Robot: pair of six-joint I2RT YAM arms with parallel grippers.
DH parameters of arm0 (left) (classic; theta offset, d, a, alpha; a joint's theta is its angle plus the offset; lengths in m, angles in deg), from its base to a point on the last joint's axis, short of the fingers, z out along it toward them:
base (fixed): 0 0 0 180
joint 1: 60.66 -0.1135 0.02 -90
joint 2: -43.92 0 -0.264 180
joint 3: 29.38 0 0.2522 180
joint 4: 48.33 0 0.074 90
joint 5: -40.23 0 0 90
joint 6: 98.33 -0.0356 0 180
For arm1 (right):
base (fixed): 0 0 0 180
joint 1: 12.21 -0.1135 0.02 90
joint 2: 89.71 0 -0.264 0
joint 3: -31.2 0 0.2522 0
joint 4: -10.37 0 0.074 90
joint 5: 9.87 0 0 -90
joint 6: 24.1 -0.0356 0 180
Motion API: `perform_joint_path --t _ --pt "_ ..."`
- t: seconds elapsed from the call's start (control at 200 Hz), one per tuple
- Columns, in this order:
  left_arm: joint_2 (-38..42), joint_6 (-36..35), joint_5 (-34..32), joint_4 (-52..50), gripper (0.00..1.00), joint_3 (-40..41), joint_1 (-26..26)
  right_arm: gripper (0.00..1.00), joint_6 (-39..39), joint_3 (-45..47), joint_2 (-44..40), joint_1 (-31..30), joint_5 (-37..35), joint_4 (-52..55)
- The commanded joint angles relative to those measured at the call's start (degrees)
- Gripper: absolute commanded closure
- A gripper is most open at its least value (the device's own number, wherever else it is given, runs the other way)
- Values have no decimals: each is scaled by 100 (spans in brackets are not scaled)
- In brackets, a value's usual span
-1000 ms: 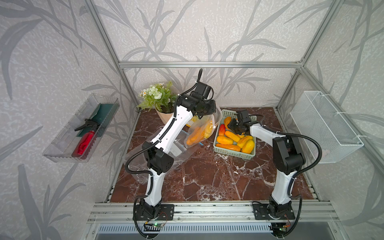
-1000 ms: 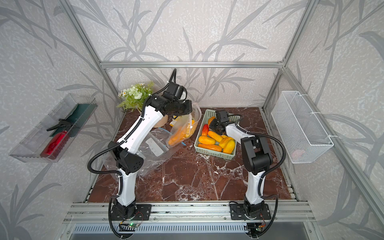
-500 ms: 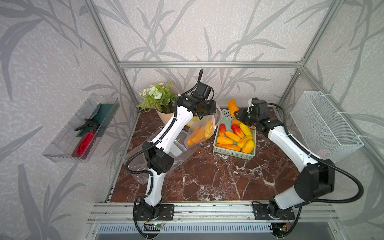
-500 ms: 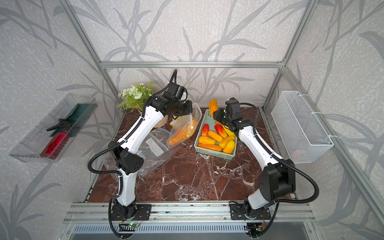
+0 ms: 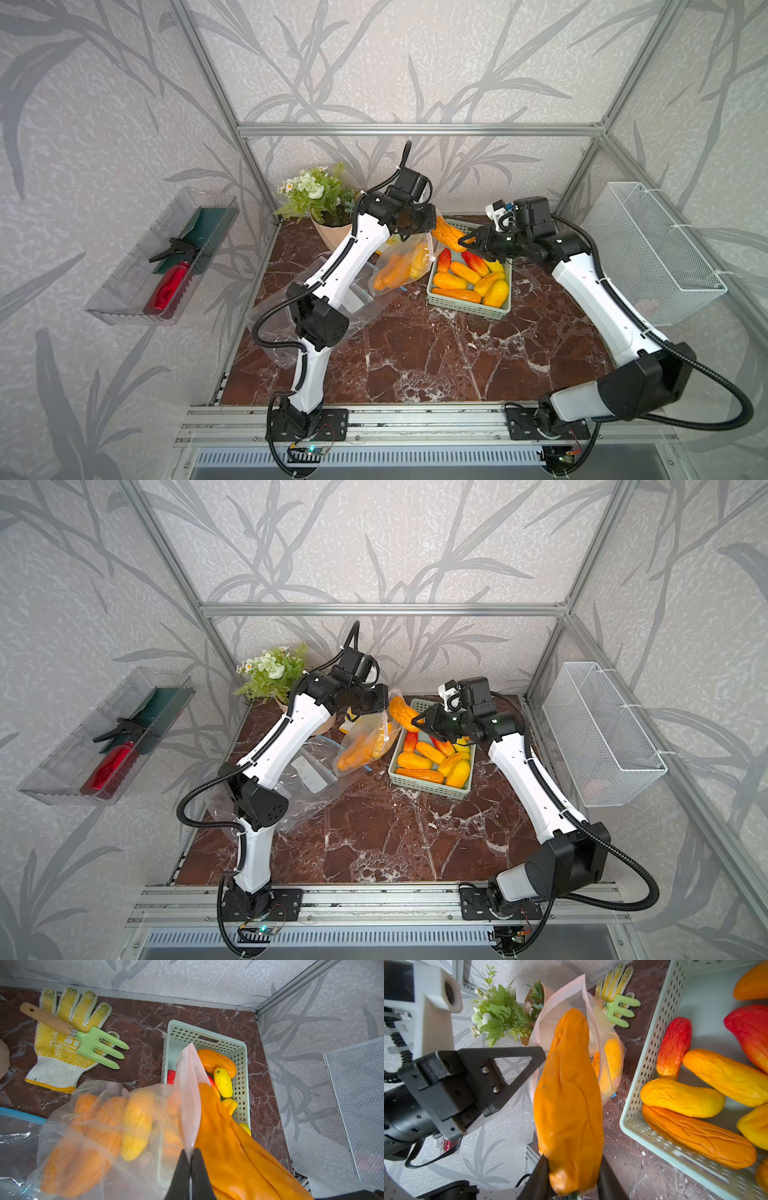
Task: Place the mango in a zip-top bag and seal the zipper
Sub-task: Place the mango in the zipper food storage bag, then pick up the mango from the basket.
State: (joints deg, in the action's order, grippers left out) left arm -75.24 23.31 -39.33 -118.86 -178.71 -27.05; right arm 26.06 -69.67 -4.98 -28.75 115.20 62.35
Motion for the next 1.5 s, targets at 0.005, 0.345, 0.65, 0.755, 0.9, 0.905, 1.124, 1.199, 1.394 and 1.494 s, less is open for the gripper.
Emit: perform_joint_path --t 0.005,0.345,0.65,0.755,0.9,0.905,1.124,1.199,1.394,1.494 --pt "110 -180 -84 -71 100 74 76 67 292 -456 169 -16 465 976" --pt "138 -249 -96 -85 100 83 270 65 416 -1459 1246 -141 57 1498" --pt "6 -46 -173 -41 100 -123 288 36 67 -1627 1544 -623 -700 952" --pt "-47 -49 -217 -88 100 -207 287 27 102 -930 679 -507 -1860 518" --pt "-47 -60 -268 -116 100 -209 272 30 -138 1 -12 -138 -2911 87" --pt "-47 -56 -265 -120 100 -212 271 30 -147 23 -11 -126 -2919 84" --pt "-78 -57 -270 -133 100 -262 235 31 1874 266 654 73 -4053 -566" --pt "-94 -60 -253 -135 100 -286 234 26 2478 231 1016 216 -4377 -676" --pt "-142 -23 -191 -134 100 -320 226 17 3201 -306 2236 318 -4731 -449" --pt "-162 -13 -169 -145 100 -362 230 19 3027 -739 2802 319 -4998 11"
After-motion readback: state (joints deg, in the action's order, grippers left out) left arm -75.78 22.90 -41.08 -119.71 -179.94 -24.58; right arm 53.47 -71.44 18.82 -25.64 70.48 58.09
